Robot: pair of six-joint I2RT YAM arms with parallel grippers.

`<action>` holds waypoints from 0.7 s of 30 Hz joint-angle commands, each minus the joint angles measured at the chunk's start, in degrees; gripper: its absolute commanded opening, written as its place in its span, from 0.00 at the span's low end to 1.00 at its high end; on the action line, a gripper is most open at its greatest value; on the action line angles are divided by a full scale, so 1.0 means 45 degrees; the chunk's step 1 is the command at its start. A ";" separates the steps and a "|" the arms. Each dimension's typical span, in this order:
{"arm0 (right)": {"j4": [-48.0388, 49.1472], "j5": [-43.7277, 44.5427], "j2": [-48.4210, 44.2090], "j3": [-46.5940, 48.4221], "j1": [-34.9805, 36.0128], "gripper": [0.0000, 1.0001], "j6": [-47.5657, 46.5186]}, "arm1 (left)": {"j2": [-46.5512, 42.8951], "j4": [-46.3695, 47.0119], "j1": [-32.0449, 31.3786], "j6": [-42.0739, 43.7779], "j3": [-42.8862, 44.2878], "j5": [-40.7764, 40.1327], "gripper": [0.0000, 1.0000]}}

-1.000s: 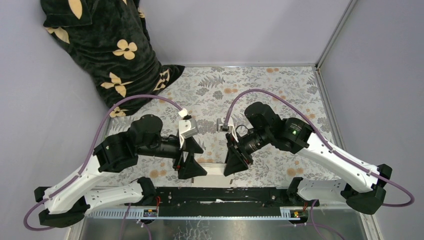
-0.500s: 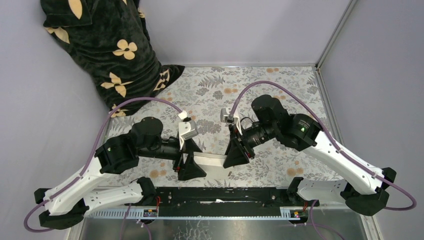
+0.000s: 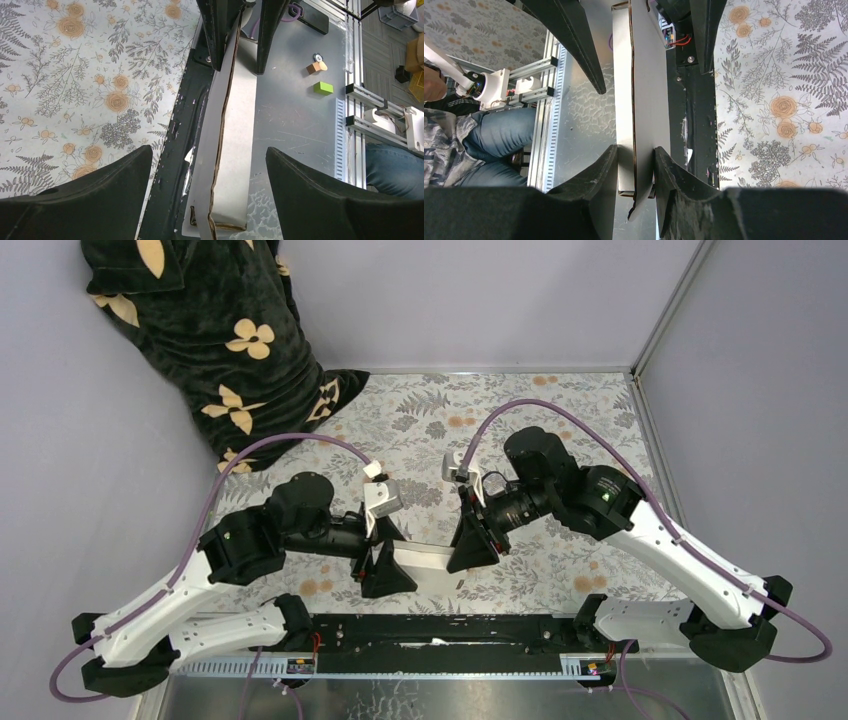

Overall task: Fold the paper box
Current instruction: Close the paper box at the center of the board.

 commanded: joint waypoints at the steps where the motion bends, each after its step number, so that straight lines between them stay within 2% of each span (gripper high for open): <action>1: 0.0360 -0.0590 -0.0077 -0.0117 -0.0152 0.12 -0.0074 | 0.0089 0.0803 0.0060 0.0018 0.0066 -0.0152 0.89; 4: 0.0391 -0.0669 -0.0057 -0.0219 -0.0160 0.12 -0.0083 | 0.0146 0.0903 0.0142 0.0018 0.0084 -0.0157 0.82; 7: 0.0410 -0.0703 -0.0047 -0.0319 -0.0177 0.12 -0.0104 | 0.0269 0.0914 0.0215 0.0037 0.0079 -0.0098 0.61; 9: 0.0437 -0.0730 -0.0056 -0.0346 -0.0179 0.12 -0.0111 | 0.0380 0.0927 0.0218 0.0038 0.0055 -0.0004 0.54; 13: 0.0410 -0.0725 -0.0013 -0.0382 -0.0199 0.13 -0.0147 | 0.0464 0.0948 0.0255 0.0038 -0.0020 -0.0058 0.48; 16: 0.0257 -0.0302 -0.0007 -0.0337 -0.0261 0.23 -0.0154 | 0.0474 0.0985 0.0257 0.0038 -0.0151 -0.0244 0.48; 19: -0.0108 0.0906 -0.0056 -0.0153 -0.0419 0.45 -0.0153 | 0.0419 0.1068 0.0274 0.0038 -0.0476 -0.0656 0.48; 21: -0.0374 0.1642 -0.0066 -0.0004 -0.0665 0.53 -0.0201 | 0.0344 0.1200 0.0277 0.0038 -0.0804 -0.0989 0.48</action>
